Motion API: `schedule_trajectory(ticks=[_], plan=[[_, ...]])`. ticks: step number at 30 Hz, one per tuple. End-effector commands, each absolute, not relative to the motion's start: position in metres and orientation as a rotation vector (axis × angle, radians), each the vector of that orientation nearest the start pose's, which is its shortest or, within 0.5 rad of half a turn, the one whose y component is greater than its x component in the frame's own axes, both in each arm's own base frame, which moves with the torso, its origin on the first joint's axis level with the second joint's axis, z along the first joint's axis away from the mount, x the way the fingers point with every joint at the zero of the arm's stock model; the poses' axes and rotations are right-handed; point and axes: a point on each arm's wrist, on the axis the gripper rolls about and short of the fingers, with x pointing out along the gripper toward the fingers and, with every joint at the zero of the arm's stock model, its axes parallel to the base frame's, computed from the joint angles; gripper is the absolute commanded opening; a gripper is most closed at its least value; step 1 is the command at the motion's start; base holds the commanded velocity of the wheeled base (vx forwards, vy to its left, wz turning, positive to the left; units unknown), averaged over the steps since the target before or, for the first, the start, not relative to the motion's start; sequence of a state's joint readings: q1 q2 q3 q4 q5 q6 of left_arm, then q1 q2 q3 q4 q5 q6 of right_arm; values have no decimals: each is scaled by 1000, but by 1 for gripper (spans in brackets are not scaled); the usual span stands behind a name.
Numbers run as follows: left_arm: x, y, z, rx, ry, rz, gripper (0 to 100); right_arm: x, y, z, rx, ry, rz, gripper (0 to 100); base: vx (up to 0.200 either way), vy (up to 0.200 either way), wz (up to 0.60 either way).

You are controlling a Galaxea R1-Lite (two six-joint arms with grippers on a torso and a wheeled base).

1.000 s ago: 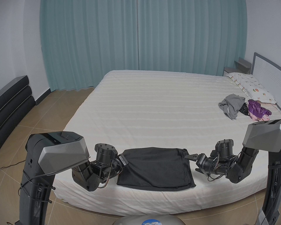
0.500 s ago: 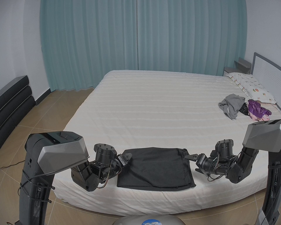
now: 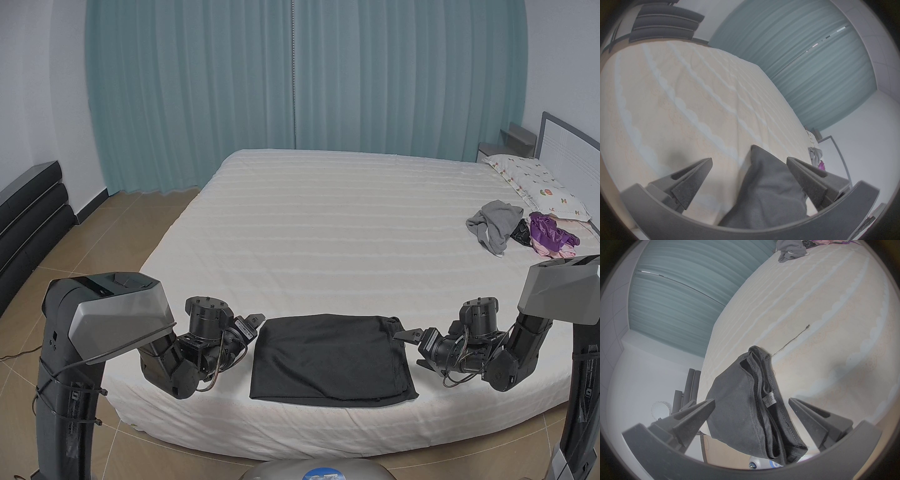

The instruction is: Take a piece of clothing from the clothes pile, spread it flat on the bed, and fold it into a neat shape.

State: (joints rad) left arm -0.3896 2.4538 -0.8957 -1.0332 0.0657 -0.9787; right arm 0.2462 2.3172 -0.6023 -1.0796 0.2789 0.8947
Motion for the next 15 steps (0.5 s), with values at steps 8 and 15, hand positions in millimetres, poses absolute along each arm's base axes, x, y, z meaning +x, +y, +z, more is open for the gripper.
schedule_trajectory(ticks=[8, 15], plan=[[374, -136, -27, -879, 597, -16, 100, 328, 89, -22, 895, 814, 178, 100, 0, 0, 0], [374, -120, -28, -884, 537, 120, 100, 333, 92, -22, 899, 790, 155, 100, 0, 0, 0]])
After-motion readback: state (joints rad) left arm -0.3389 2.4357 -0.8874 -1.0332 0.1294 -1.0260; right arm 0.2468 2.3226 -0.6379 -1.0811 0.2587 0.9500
